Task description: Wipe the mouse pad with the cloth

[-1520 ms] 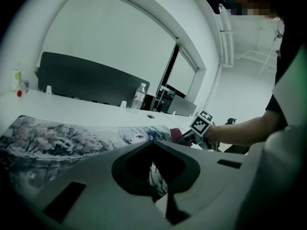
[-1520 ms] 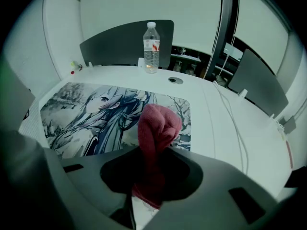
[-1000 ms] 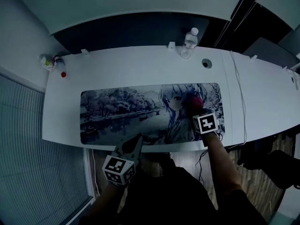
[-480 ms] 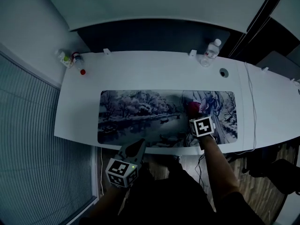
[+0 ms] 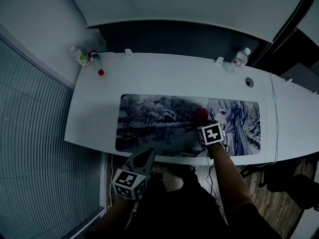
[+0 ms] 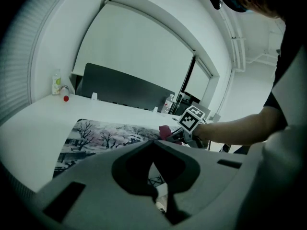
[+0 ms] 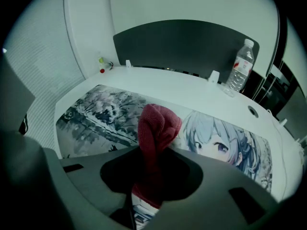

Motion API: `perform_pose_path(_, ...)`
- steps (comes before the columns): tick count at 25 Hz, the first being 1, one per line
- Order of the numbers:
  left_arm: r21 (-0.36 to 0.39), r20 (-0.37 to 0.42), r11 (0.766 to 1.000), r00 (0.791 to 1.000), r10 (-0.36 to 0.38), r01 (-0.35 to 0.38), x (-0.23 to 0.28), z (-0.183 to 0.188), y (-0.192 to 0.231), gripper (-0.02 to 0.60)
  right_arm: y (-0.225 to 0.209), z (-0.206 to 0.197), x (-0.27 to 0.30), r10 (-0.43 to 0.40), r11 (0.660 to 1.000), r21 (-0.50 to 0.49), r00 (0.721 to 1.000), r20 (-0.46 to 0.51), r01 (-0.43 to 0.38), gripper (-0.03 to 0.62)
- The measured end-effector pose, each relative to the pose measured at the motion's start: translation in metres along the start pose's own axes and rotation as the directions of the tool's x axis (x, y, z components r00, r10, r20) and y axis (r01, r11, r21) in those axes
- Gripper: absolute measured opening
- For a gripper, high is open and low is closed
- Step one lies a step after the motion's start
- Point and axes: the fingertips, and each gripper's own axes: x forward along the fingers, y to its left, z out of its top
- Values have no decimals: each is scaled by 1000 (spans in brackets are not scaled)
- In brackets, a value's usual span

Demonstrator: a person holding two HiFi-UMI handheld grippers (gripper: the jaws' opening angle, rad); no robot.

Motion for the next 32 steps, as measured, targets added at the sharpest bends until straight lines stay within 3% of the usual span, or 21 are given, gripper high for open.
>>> perform_pose_path(16, -22, 19, 999, 999, 42, -41, -60, -10, 72, 5, 141, 52, 40, 83, 991, -108, 997, 2, -82, 115)
perform_pose_path(32, -52, 22, 994, 995, 96, -94, -119, -22, 142, 5, 282, 87, 67, 137, 935, -328, 991, -10, -132, 115)
